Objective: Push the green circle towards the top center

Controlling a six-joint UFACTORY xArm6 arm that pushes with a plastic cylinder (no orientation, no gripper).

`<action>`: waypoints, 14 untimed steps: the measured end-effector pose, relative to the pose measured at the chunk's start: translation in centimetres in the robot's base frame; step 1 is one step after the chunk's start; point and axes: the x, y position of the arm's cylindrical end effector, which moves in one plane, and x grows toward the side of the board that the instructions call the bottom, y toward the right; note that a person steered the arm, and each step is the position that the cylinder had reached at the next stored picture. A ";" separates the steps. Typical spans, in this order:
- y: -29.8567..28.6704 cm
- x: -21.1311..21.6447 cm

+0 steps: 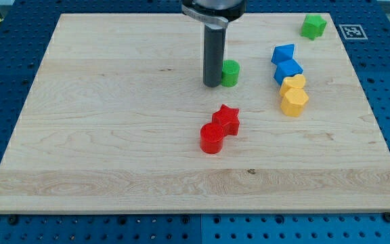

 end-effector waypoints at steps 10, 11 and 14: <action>-0.6 -2.7; -0.6 -1.5; 4.4 0.3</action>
